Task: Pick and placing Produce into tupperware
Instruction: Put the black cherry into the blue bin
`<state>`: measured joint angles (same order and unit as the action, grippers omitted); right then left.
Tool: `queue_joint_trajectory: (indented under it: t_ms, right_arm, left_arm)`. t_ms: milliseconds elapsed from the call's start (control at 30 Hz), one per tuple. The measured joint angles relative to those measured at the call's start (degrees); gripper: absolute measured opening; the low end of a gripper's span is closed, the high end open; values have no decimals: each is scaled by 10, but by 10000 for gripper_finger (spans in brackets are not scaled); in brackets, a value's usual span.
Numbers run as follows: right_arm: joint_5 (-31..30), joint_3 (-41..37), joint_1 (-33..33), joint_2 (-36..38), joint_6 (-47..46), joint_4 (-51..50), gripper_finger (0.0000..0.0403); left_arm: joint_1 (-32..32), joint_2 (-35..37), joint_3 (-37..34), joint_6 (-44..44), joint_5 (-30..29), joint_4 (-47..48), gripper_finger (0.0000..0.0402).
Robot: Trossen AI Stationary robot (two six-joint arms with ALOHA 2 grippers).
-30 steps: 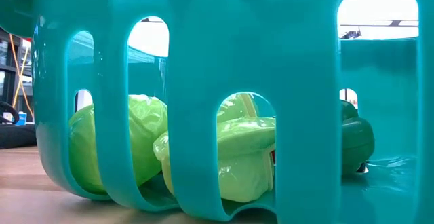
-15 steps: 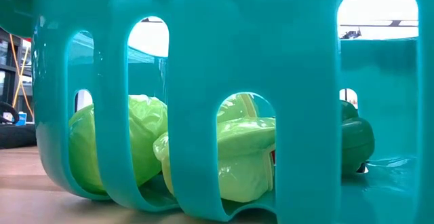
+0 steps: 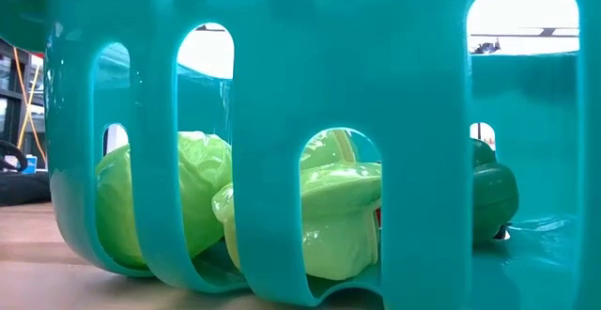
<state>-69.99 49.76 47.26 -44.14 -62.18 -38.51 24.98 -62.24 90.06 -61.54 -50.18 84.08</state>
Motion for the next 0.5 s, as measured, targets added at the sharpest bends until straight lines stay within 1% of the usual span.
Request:
queue_joint_trajectory:
  t_ms: [67, 133, 333, 500]
  right_arm:
    - [-18, 0, 18, -16, -46, -15, 270]
    - [-26, 0, 33, -34, -84, -25, 270]
    - [-41, 0, 57, -88, -181, -45, 270]
    - [-32, 0, 48, -129, -260, -63, 270]
  left_arm:
    - [30, 12, -50, -22, -8, -31, 129]
    - [61, 19, -94, -64, -29, -45, 129]
    - [151, 21, -209, -247, -69, -44, 129]
    - [200, 22, -290, -392, -85, -43, 129]
